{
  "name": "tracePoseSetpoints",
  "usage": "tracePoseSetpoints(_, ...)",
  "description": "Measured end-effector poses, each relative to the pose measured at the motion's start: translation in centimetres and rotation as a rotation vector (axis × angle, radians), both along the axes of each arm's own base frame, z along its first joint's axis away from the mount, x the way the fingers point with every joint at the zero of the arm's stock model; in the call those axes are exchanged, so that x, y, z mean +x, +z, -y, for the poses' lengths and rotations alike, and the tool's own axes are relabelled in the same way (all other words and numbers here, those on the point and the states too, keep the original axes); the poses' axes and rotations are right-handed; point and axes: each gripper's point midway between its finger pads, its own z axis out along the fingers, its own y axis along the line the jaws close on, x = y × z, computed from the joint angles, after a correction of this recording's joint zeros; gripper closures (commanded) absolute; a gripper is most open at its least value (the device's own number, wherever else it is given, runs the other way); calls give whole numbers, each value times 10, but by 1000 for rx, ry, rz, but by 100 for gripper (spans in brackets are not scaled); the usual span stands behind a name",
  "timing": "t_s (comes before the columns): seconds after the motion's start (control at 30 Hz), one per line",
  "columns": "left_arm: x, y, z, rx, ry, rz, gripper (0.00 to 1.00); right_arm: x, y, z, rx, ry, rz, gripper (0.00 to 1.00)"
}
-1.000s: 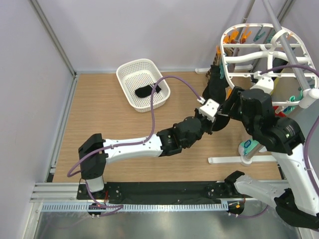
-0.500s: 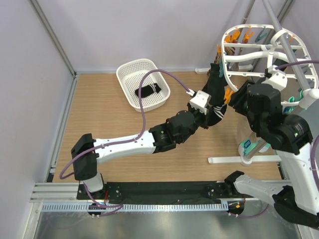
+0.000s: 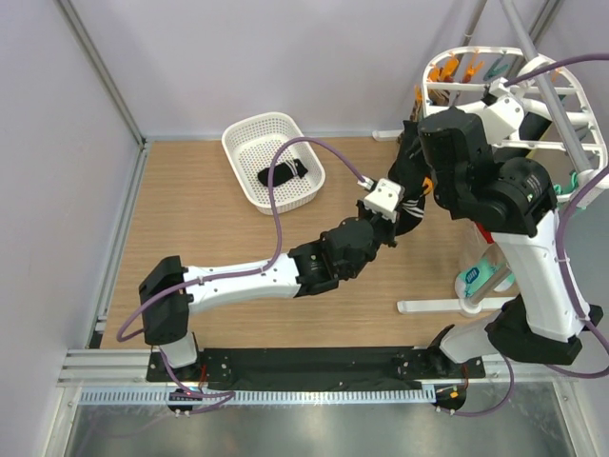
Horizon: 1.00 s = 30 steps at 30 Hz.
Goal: Remove the socks clipped to the hanger
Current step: Remove the sock from the hanger.
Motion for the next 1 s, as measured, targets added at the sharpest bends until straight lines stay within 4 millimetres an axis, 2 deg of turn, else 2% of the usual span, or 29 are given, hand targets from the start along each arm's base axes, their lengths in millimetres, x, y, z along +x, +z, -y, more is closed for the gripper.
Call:
tracePoseSetpoints(0.07, 1, 0, -1, 5, 5, 10, 100, 4, 2, -8, 18, -2, 10, 59)
tracePoseSetpoints(0.3, 4, -9, -6, 41, 31, 39, 100, 11, -23, -11, -5, -42, -44, 55)
tracePoseSetpoints(0.47, 6, -9, -8, 52, 39, 52, 100, 9, -28, -4, -28, -61, -50, 54)
tracePoseSetpoints(0.73, 6, -8, -8, 50, 41, 62, 100, 4, -60, 8, -97, -99, -112, 53)
tracePoseSetpoints(1.0, 5, -9, -9, 56, 48, 66, 100, 6, -65, 13, -119, -140, -107, 52)
